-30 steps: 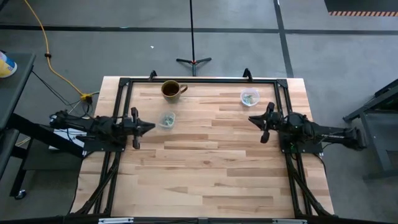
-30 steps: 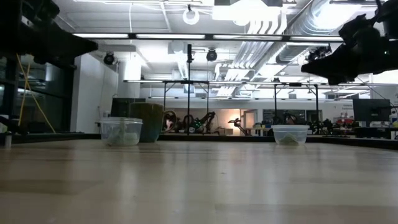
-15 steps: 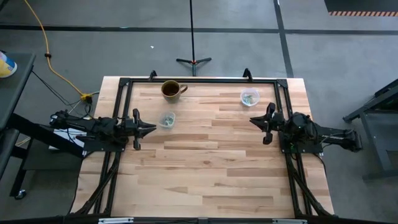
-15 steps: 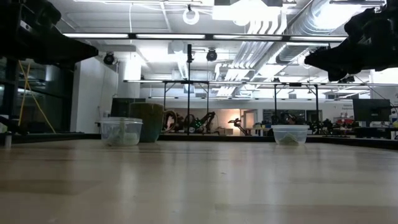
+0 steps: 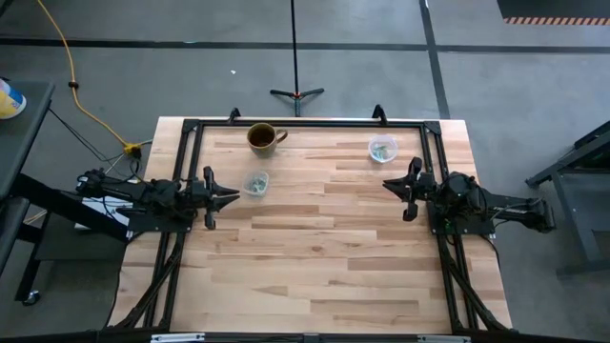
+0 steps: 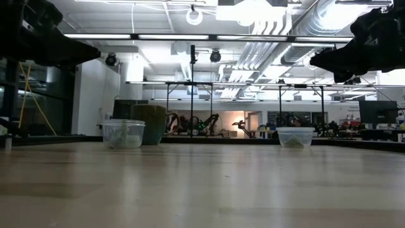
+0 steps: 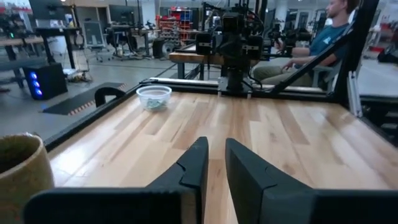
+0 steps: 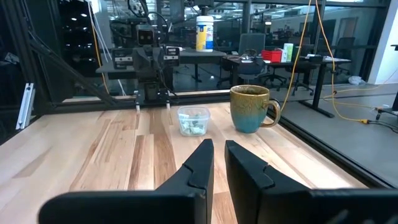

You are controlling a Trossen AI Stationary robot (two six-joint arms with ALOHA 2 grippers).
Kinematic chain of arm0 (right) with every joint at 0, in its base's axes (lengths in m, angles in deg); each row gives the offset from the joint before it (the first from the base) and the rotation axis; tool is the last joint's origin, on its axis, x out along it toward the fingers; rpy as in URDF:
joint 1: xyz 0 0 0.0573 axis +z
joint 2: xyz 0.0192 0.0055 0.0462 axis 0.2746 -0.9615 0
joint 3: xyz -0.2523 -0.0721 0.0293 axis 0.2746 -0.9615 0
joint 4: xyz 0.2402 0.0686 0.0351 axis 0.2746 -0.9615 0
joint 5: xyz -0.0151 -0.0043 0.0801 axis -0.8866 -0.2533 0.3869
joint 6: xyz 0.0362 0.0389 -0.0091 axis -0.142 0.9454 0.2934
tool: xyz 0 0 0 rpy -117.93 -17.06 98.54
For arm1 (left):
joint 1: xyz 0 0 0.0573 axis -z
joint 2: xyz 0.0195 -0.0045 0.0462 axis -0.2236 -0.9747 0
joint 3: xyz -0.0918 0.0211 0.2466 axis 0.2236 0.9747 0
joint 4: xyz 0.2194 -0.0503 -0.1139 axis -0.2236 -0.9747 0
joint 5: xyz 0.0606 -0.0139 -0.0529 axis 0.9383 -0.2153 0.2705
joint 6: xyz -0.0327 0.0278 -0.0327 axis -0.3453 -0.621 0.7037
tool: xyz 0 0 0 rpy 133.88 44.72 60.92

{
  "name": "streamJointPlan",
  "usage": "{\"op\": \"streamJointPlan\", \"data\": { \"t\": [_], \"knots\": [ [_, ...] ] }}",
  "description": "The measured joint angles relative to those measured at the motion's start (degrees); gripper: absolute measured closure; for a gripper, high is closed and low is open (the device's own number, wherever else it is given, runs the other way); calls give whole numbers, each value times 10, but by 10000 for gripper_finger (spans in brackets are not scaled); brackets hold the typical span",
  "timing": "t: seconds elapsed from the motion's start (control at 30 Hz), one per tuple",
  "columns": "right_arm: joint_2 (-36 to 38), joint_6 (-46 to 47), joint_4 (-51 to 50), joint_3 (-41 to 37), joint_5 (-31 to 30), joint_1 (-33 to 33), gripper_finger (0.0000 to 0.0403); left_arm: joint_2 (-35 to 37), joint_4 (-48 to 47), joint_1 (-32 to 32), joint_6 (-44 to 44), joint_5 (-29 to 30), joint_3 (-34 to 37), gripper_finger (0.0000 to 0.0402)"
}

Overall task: Pick and place Stevia / Truvia into bins
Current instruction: Return to Home Position

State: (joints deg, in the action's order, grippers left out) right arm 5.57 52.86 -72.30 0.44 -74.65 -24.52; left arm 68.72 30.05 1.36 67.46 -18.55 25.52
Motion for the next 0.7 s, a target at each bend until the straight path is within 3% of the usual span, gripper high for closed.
{"op": "streamJointPlan", "data": {
  "t": [0.7],
  "knots": [
    [0,0,0,0,0,0,371,0,0,0,21,-10,0,310]
  ]
}}
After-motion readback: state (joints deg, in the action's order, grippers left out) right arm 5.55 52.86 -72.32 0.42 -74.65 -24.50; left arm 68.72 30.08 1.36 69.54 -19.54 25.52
